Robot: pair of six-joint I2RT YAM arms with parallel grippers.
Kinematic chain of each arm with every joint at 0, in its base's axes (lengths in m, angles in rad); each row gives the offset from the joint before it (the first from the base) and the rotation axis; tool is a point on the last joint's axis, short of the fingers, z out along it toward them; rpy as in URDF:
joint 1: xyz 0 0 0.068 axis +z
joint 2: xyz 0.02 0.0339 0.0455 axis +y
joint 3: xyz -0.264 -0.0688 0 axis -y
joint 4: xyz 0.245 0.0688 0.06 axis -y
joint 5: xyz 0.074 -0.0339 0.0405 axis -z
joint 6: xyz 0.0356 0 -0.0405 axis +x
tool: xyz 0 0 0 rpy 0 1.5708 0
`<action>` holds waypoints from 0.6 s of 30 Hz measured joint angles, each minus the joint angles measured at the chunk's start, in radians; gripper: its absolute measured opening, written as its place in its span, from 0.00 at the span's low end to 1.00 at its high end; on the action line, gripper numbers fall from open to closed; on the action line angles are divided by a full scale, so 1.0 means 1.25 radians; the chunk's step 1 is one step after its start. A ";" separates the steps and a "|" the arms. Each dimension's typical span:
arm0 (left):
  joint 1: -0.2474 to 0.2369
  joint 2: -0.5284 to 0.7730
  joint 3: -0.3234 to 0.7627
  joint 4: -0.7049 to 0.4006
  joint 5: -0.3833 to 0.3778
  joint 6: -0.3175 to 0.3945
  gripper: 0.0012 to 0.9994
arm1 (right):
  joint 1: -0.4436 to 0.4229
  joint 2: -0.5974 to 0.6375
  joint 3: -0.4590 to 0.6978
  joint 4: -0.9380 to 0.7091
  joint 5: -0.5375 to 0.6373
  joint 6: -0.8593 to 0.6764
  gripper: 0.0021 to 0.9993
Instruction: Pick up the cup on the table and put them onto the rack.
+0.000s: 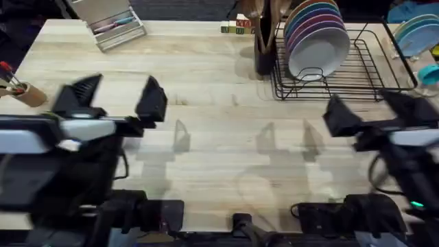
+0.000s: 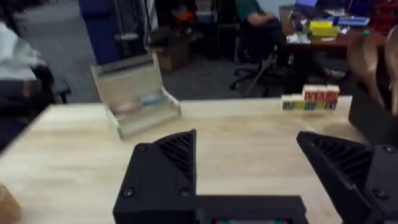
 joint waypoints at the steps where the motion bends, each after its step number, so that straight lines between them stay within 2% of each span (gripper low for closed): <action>1: 0.000 0.013 0.032 -0.010 -0.001 0.009 0.99 | 0.000 0.011 0.036 -0.024 0.000 0.000 0.99; 8: 0.000 0.208 0.251 -0.099 -0.002 0.050 0.99 | 0.000 0.169 0.251 -0.133 -0.001 -0.004 0.99; 12: 0.000 0.362 0.394 -0.196 -0.001 0.058 0.99 | 0.000 0.290 0.373 -0.192 -0.006 -0.006 0.99; 18: 0.000 0.556 0.631 -0.373 0.004 0.060 0.99 | 0.000 0.476 0.576 -0.362 -0.010 -0.006 0.99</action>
